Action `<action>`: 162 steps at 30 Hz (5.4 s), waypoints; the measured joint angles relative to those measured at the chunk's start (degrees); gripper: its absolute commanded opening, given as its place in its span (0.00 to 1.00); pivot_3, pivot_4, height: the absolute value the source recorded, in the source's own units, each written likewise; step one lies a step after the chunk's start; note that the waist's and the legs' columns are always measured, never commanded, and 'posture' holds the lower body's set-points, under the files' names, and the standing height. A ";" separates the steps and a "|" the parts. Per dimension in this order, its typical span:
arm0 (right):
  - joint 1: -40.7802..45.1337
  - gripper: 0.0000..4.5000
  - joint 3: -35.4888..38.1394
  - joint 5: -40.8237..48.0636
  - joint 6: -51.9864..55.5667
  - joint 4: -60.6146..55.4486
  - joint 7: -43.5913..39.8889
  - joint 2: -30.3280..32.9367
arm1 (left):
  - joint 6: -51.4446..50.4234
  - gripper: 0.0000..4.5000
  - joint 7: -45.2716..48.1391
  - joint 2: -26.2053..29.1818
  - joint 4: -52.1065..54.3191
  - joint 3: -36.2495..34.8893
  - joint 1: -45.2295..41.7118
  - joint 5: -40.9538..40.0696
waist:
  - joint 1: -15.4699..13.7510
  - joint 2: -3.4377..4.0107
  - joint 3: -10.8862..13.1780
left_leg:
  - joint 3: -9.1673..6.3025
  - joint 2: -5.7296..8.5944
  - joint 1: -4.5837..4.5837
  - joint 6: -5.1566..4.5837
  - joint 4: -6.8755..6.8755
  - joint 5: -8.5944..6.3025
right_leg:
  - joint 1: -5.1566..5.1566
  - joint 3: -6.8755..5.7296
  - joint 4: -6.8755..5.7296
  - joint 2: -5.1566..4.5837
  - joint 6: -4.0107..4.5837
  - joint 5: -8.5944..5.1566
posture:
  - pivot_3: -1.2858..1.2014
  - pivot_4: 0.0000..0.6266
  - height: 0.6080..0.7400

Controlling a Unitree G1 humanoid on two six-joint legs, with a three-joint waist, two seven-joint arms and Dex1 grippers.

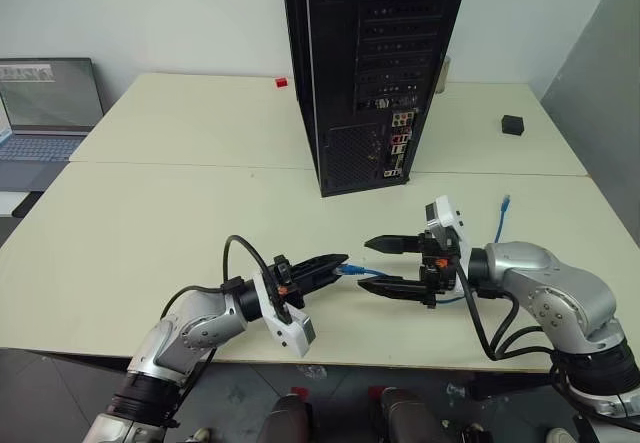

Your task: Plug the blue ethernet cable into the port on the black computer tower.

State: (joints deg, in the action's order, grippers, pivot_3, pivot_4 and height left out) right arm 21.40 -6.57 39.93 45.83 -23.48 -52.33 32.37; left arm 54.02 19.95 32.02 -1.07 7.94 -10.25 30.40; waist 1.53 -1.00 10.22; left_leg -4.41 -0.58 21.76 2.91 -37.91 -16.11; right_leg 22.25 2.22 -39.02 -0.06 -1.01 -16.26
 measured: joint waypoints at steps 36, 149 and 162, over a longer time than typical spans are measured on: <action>2.03 0.00 -4.00 -3.33 -1.57 2.39 0.49 -1.86 | -2.58 0.22 -4.90 1.74 0.86 0.92 0.45 1.63 | 0.03 0.00 0.00 | -0.02 -0.01 0.00 0.00 0.00 0.00 | 0.01 -0.02 -0.01 0.00 0.00 0.00 | 0.52 0.24 1.00; 17.61 0.00 8.79 -33.43 -17.94 28.83 53.75 -31.12 | -88.78 0.70 -4.35 -16.44 26.04 -2.72 -9.28 -43.08 | 0.32 0.02 0.01 | -0.03 0.01 0.08 0.04 0.08 0.02 | 0.13 0.12 0.00 0.06 0.00 0.00 | 0.52 0.24 1.00; 18.00 0.00 8.68 -33.68 -18.09 29.44 53.59 -31.44 | -88.78 0.70 -4.32 -16.14 26.04 -2.73 -9.21 -43.00 | 0.33 0.03 0.02 | -0.02 0.01 0.08 0.04 0.08 0.02 | 0.14 0.13 0.00 0.06 0.00 0.00 | 0.52 0.24 1.00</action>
State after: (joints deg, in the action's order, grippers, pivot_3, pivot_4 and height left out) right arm 39.40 2.11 6.25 27.73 5.96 1.26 0.93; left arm -34.76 15.63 15.88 24.97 5.22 -19.47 -12.60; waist 1.87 -0.98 10.24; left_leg -4.44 -0.57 21.84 2.95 -37.83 -16.09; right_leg 22.39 2.34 -39.02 0.01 -1.01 -16.26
